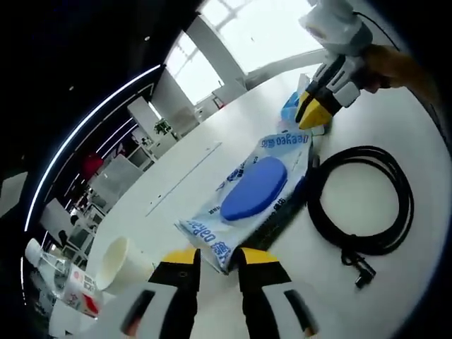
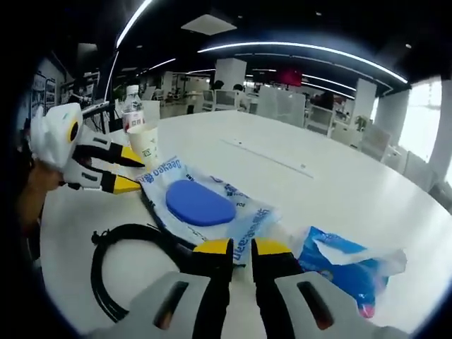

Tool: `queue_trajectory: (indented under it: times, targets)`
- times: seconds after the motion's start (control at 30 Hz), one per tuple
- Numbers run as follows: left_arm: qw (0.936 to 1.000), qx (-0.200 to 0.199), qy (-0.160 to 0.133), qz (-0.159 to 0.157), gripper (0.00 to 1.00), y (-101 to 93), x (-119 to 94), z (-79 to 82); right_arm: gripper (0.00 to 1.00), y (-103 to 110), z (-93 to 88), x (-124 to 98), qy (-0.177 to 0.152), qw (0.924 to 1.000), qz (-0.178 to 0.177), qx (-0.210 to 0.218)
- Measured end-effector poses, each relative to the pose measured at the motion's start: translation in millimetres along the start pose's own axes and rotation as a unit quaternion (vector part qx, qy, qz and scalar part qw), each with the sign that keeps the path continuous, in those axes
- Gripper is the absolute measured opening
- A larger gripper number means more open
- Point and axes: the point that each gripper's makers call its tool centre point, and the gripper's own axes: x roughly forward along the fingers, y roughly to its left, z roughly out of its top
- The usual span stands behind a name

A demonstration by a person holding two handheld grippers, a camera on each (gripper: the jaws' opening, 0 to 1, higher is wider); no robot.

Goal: Arrange the tabletop items into an orderly group along one side of the table until the central work area is clear of visible clutter.

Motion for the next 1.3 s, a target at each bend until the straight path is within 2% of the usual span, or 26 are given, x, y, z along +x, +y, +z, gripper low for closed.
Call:
queue_trajectory:
  times: [0.2,0.23,0.3,0.37,0.47,0.57,0.63,0.77,0.87,0.97,1.1,1.3]
  targets:
    - [0.9958,-0.049,-0.043,-0.064,0.23,-23.1,-19.3,16.3,0.09,13.0,-0.9,-3.3,0.005,0.9995,0.019,-0.023]
    - [0.9944,-0.063,-0.045,-0.073,0.23,-26.7,-21.9,17.3,0.09,14.4,-2.7,-3.0,0.01,0.9994,0.023,-0.025]
    - [0.9934,-0.06,-0.046,-0.086,0.23,-35.7,-25.9,19.1,0.1,16.1,-3.6,0.6,0.014,0.9991,0.028,-0.029]
    - [0.9885,-0.076,-0.052,-0.119,0.23,-49.2,-28.5,21.6,0.1,18.6,-7.2,1.1,0.02,0.9988,0.033,-0.03]
    - [0.9811,-0.105,-0.061,-0.15,0.23,-60.1,-29.9,24.4,0.1,23.7,-11.0,2.7,0.025,0.9983,0.042,-0.033]
    - [0.9785,-0.109,-0.061,-0.164,0.23,-66.2,-29.8,24.4,0.11,29.6,-13.9,3.3,0.029,0.9976,0.055,-0.031]
    - [0.9725,-0.118,-0.062,-0.191,0.23,-77.3,-31.8,25.4,0.11,31.6,-15.3,3.4,0.029,0.9974,0.057,-0.032]
    - [0.9729,-0.115,-0.062,-0.191,0.23,-81.0,-29.6,24.9,0.11,36.7,-19.9,3.6,0.034,0.9967,0.065,-0.035]
    - [0.9668,-0.126,-0.062,-0.214,0.23,-89.5,-31.0,26.0,0.11,41.5,-25.2,4.1,0.039,0.9958,0.074,-0.038]
    - [0.9679,-0.126,-0.058,-0.209,0.23,-89.9,-28.1,23.8,0.11,45.5,-27.2,4.3,0.038,0.9953,0.08,-0.037]
    - [0.9639,-0.136,-0.057,-0.222,0.23,-94.7,-27.5,23.9,0.1,47.2,-30.2,8.4,0.042,0.9948,0.084,-0.038]
    - [0.9648,-0.136,-0.057,-0.218,0.23,-94.1,-26.3,23.8,0.1,49.6,-35.2,10.3,0.043,0.9945,0.089,-0.034]
